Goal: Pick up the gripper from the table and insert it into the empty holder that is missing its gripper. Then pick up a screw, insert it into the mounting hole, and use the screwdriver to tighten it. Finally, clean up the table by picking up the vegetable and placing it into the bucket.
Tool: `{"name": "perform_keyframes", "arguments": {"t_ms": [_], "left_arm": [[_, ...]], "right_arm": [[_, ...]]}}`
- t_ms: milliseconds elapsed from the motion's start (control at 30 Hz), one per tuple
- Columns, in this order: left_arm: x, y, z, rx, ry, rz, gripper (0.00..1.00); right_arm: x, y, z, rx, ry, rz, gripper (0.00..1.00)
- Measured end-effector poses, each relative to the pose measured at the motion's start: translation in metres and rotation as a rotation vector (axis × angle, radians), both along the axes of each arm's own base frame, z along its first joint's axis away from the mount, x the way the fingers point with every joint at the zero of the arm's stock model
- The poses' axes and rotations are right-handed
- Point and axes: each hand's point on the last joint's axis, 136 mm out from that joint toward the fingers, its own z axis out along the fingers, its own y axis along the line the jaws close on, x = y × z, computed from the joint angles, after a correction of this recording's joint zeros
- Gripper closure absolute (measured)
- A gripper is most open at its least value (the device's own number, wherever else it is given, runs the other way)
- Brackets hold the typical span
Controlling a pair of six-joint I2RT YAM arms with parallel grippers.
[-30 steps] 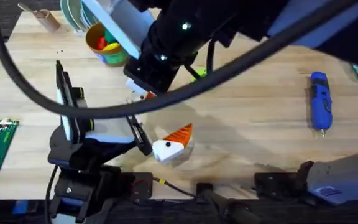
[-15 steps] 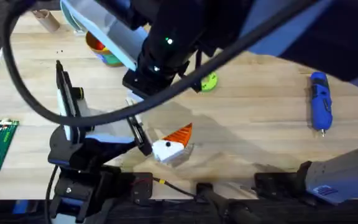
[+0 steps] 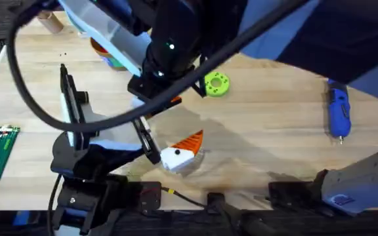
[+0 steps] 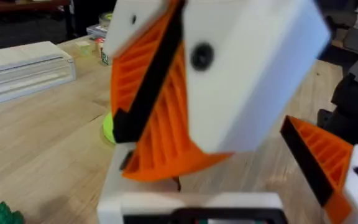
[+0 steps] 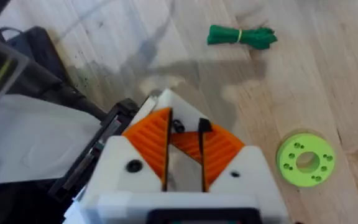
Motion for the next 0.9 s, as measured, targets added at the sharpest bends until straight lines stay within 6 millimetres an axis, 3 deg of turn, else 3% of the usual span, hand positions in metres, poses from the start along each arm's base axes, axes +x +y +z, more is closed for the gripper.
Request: {"name": "perform_keyframes", "arguments": {"t_ms": [33,67,167,400,433,567,667,900], "left_arm": [[0.000,0.000,0.000,0.000,-0.001,0.000,0.007],[0.000,0.000,0.000,0.001,0.000,0.001,0.007],[0.000,0.000,0.000,-0.001,0.003,0.002,0.007],[0.000,0.000,0.000,0.000,0.001,0.001,0.007],[0.000,0.000,0.000,0.000,0.000,0.001,0.007],[0.000,0.000,0.000,0.000,0.000,0.001,0.006],[0.000,0.000,0.000,0.000,0.000,0.001,0.007],[0.000,0.000,0.000,0.000,0.000,0.001,0.007]], "right_arm": [[0.000,0.000,-0.001,-0.004,0.002,0.000,0.670],[0.001,0.000,-0.004,-0.013,0.002,-0.007,0.415],[0.016,-0.008,-0.003,-0.024,-0.023,-0.047,0.014],[0.035,-0.020,-0.002,-0.002,0.015,-0.143,0.010],[0.059,-0.038,-0.001,-0.006,0.002,-0.221,0.009],[0.097,-0.076,0.007,-0.022,-0.051,-0.362,0.010],[0.121,-0.112,0.027,-0.016,-0.113,-0.470,0.010],[0.140,-0.217,0.074,-0.004,-0.171,-0.739,0.010]]}}
